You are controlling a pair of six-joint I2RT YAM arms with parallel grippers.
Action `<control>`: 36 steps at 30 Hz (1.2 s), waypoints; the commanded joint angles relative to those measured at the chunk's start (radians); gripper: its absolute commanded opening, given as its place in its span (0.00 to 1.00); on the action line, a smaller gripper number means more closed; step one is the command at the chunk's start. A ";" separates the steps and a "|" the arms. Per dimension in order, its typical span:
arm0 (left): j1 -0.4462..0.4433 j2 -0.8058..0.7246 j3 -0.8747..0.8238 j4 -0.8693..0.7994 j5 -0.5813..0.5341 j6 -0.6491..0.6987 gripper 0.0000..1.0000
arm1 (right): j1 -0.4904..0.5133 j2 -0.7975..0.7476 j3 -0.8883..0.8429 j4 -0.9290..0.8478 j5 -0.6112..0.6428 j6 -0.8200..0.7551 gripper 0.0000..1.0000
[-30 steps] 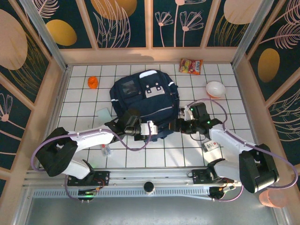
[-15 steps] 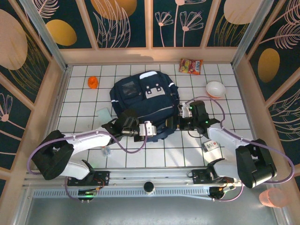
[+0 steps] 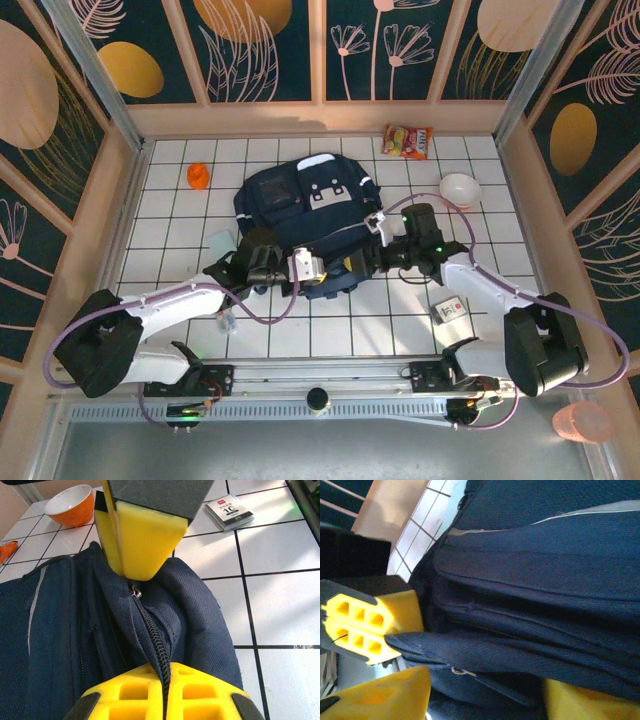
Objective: Pack the student bag
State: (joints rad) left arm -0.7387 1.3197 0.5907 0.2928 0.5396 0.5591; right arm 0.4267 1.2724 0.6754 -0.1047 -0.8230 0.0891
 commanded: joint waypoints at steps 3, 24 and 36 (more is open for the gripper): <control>0.006 -0.032 0.037 0.087 0.082 -0.001 0.00 | 0.032 0.004 0.064 -0.047 -0.066 -0.061 0.50; 0.015 -0.042 0.071 0.035 0.072 0.055 0.00 | 0.104 0.063 0.240 -0.378 0.161 -0.230 0.15; 0.030 -0.079 0.065 -0.067 0.004 0.148 0.00 | -0.041 0.059 0.324 -0.514 0.413 -0.160 0.00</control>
State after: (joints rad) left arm -0.7235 1.2900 0.6323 0.2256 0.5232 0.6659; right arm 0.4511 1.3437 0.9771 -0.5552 -0.5655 -0.0978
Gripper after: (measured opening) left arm 0.050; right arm 0.047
